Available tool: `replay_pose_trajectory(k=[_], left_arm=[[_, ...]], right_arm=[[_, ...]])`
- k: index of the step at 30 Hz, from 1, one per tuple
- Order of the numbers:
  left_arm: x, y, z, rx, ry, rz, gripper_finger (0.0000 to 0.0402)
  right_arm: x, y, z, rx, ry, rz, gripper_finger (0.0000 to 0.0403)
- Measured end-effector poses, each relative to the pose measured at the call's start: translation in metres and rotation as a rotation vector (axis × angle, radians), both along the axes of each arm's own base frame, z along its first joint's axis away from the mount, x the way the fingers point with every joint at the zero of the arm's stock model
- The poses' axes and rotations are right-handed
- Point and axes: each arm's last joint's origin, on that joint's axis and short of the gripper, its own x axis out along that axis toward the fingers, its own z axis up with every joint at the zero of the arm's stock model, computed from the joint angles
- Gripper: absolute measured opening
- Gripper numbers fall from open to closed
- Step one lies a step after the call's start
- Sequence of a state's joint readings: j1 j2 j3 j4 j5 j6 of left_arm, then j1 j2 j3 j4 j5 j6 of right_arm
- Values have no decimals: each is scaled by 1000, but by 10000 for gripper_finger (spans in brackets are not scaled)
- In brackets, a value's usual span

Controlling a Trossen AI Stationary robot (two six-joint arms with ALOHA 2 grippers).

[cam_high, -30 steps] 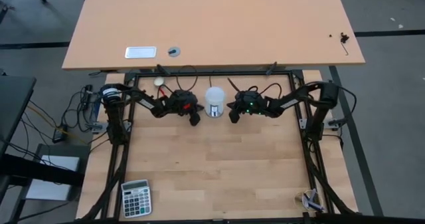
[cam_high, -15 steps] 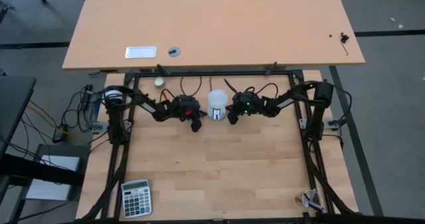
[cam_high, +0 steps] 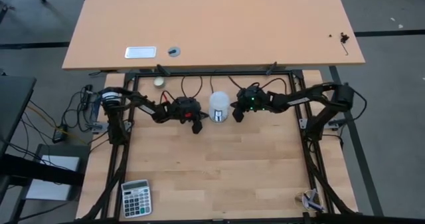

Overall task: Screw lightbulb
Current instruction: Insert the lightbulb into the lamp

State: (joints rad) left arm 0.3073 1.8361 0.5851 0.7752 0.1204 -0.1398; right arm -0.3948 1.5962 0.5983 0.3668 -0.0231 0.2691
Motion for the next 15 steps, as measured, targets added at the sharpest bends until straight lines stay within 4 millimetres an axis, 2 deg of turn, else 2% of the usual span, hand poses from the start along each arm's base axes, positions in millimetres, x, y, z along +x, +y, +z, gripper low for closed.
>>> replay_pose_trajectory(k=[8, 15], left_arm=[[-9, -4, 48, -2, -89, -80, 0], [-29, -9, 97, 77, -158, -74, 0]], right_arm=[[-8, 1, 29, -69, -67, 15, 8], [-10, 1, 36, -89, -87, 18, 8]])
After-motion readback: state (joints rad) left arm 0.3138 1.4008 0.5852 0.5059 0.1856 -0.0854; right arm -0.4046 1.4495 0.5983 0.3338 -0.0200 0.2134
